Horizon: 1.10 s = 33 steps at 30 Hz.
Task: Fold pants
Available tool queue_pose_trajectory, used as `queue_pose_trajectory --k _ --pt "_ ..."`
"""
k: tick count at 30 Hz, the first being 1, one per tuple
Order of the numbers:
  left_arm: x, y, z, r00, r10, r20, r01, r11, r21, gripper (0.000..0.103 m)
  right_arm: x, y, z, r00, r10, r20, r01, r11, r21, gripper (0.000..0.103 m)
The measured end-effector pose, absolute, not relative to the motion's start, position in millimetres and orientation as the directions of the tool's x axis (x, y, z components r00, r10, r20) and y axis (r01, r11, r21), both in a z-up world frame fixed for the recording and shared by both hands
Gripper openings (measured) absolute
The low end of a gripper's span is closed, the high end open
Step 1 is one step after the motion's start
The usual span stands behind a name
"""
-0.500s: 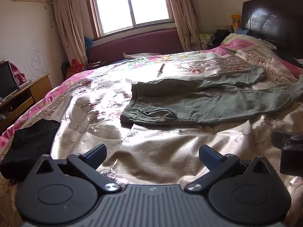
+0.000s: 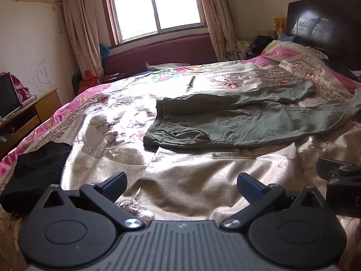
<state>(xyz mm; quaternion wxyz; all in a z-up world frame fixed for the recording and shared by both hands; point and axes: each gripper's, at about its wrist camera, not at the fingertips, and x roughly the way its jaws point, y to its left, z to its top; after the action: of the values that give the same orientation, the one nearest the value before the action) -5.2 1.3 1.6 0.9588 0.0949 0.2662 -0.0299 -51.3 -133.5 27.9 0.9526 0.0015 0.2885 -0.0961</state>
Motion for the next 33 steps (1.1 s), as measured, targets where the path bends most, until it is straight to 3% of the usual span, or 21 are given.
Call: queue_pose_trajectory --k 33 --pt "-11.0 6.3 9.8 0.859 -0.005 -0.512 0.107 0.979 0.171 0.103 -57.4 -130.2 33.4 0.826 -0.173 -0.537 0.175 0.983 -0.048 0.101"
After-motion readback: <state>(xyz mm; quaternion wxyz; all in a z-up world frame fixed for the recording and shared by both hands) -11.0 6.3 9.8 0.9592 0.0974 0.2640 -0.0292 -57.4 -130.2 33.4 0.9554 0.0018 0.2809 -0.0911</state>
